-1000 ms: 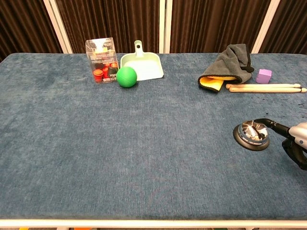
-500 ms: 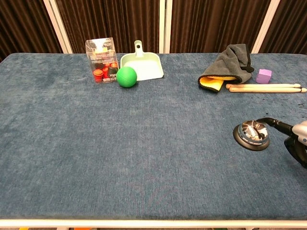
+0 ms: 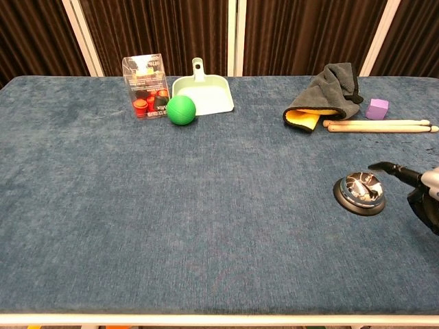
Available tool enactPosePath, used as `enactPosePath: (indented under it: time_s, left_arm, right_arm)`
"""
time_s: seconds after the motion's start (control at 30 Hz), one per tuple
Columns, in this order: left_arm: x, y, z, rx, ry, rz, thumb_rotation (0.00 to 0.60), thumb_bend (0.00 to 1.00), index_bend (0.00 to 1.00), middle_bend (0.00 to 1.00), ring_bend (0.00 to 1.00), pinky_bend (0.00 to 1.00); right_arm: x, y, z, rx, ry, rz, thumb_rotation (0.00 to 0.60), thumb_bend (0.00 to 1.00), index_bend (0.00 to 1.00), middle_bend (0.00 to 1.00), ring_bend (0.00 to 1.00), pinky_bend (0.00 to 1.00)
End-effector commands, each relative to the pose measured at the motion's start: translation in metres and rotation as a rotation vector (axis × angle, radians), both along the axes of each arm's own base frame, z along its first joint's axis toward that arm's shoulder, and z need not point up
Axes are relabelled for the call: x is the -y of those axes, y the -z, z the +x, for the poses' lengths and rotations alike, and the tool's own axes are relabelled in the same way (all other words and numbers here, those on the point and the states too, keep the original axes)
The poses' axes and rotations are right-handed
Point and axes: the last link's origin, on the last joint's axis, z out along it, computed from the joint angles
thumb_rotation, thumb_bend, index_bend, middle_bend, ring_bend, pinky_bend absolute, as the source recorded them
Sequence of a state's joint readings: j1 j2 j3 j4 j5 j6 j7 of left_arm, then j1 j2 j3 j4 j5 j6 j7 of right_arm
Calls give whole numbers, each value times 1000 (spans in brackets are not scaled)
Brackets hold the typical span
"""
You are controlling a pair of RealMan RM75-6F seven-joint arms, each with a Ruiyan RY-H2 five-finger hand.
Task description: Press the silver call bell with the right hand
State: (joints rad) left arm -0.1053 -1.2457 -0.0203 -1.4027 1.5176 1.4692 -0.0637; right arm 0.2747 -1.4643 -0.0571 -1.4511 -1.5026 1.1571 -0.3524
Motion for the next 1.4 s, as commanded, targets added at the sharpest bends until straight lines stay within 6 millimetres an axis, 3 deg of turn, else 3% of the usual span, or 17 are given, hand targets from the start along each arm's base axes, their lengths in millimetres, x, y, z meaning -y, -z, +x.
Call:
enactPosePath:
  time_s: [0.03, 0.2, 0.47, 0.83, 1.03, 1.23, 1.3, 1.33, 1.4]
  left_arm:
    - [0, 0, -1, 0, -2, 1, 600, 92, 144, 54, 0, 134]
    - [0, 0, -2, -1, -11, 6, 600, 92, 144, 54, 0, 134]
    - [-1, 0, 2, -3, 4, 7, 600, 91, 144, 54, 0, 134]
    - [-1, -1, 1, -3, 2, 11, 600, 91, 144, 54, 0, 134]
    - [-2, -1, 3, -3, 9, 10, 600, 91, 144, 54, 0, 134]
    - [-2, 0, 5, -6, 12, 5, 600, 91, 144, 54, 0, 133]
    - [-2, 1, 6, -7, 14, 3, 600, 91, 144, 54, 0, 133]
    - [-2, 1, 6, -8, 15, 3, 600, 92, 144, 54, 0, 134]
    - [-2, 1, 8, -9, 18, 3, 600, 91, 144, 54, 0, 134]
  right_arm:
    - [-2, 4, -5, -24, 16, 23, 600, 1000, 0, 887, 846, 770]
    - [-2, 5, -6, -26, 19, 19, 600, 1000, 0, 886, 846, 770]
    - [4, -10, 5, 23, -27, -55, 600, 1000, 0, 886, 846, 770]
    - [-4, 8, -10, -43, 22, 33, 600, 1000, 0, 886, 846, 770]
    - [5, -13, 2, 10, -16, -63, 600, 1000, 0, 886, 846, 770]
    - [15, -53, 19, 103, -94, -225, 600, 1000, 0, 886, 844, 770]
    - [16, -68, 23, 141, -125, -287, 600, 999, 0, 844, 798, 759]
    - [17, -74, 22, 154, -134, -312, 600, 952, 0, 756, 705, 708]
    - [17, -85, 10, 101, -90, -326, 600, 710, 0, 488, 438, 490]
